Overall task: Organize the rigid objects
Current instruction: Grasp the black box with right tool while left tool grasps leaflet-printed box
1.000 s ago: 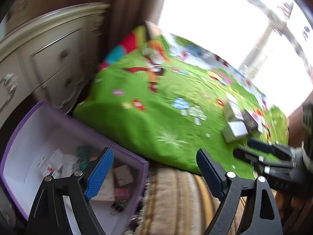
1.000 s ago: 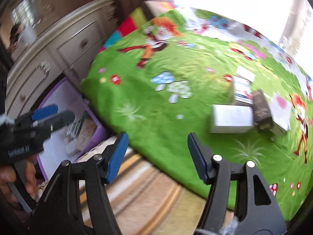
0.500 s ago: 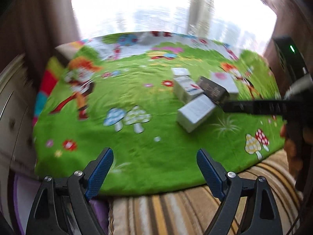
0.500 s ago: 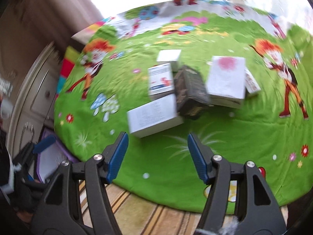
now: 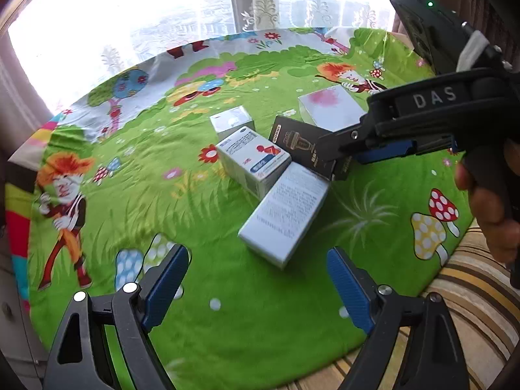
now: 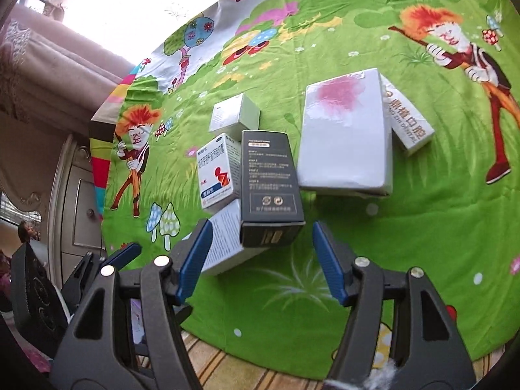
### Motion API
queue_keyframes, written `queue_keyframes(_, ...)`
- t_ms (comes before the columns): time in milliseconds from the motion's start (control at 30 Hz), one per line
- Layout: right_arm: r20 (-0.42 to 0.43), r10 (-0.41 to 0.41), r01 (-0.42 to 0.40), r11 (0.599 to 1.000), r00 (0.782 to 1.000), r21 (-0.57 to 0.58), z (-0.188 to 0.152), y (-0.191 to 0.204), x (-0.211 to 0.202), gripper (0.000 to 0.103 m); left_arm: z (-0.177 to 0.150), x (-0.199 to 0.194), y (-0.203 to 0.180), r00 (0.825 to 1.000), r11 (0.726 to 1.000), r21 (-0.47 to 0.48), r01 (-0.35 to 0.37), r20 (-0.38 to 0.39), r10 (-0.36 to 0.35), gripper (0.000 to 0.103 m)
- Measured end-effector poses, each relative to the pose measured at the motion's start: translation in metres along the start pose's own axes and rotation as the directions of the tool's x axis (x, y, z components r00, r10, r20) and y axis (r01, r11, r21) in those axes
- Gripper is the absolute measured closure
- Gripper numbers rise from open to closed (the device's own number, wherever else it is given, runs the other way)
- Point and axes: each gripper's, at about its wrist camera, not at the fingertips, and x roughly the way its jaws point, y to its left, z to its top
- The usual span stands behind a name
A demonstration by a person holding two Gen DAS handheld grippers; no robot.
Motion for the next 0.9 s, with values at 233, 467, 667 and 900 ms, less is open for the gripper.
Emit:
queue_keyframes(233,-0.001,0.02,-0.02,0.999,1.0,0.033,0.006,-0.007,0.013,0.036,0.013,0.028,-0.002,0.999,0.999,0.025,0.042,-0.033,-0.041,0.015)
queue_keyframes(467,0.004,0.026,-0.026,0.999,1.0,0.03,0.01,-0.009,0.02,0.044,0.014,0.044,-0.009,0.996,0.996,0.051,0.078,-0.054,-0.075,0.018)
queue_keyframes(667,0.001,0.006,-0.006,1.0,1.0,0.006,0.008,-0.008,0.024,0.06,0.01,0.048,-0.015,0.992,0.993,0.068,0.1,-0.082,-0.094,0.05)
queue_keyframes(900,0.027,-0.003,0.004,1.0,1.0,-0.006,-0.005,-0.008,0.007,0.06,-0.002,0.033,-0.019,0.984,0.986,-0.001,0.167,-0.067,-0.167,0.06)
